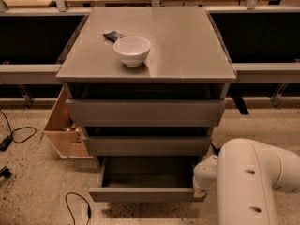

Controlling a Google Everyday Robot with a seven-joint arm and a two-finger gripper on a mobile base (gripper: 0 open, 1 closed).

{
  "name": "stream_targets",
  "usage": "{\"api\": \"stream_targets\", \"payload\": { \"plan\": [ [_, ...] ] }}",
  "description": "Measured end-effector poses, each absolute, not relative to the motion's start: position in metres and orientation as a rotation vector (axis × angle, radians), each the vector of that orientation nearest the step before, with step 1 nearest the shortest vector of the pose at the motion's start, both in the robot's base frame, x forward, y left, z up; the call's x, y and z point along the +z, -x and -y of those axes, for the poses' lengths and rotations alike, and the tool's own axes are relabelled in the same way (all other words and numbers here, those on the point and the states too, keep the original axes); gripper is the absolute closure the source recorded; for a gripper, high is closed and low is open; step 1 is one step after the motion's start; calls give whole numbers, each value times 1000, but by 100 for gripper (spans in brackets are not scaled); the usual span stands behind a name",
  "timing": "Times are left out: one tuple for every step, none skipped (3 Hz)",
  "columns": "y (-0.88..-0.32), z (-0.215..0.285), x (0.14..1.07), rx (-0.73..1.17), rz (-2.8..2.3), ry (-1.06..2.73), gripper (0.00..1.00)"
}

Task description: Open bottom drawer

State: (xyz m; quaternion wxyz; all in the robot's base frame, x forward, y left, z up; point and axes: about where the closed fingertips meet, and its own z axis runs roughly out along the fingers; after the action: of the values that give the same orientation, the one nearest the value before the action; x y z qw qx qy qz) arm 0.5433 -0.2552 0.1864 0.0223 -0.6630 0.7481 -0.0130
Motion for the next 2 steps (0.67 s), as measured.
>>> {"api": "stream_targets", "payload": {
  "plan": [
    [-536,255,187,-7,-2319,2079,100],
    [-523,260,184,63,-2320,2127,100]
  ]
}}
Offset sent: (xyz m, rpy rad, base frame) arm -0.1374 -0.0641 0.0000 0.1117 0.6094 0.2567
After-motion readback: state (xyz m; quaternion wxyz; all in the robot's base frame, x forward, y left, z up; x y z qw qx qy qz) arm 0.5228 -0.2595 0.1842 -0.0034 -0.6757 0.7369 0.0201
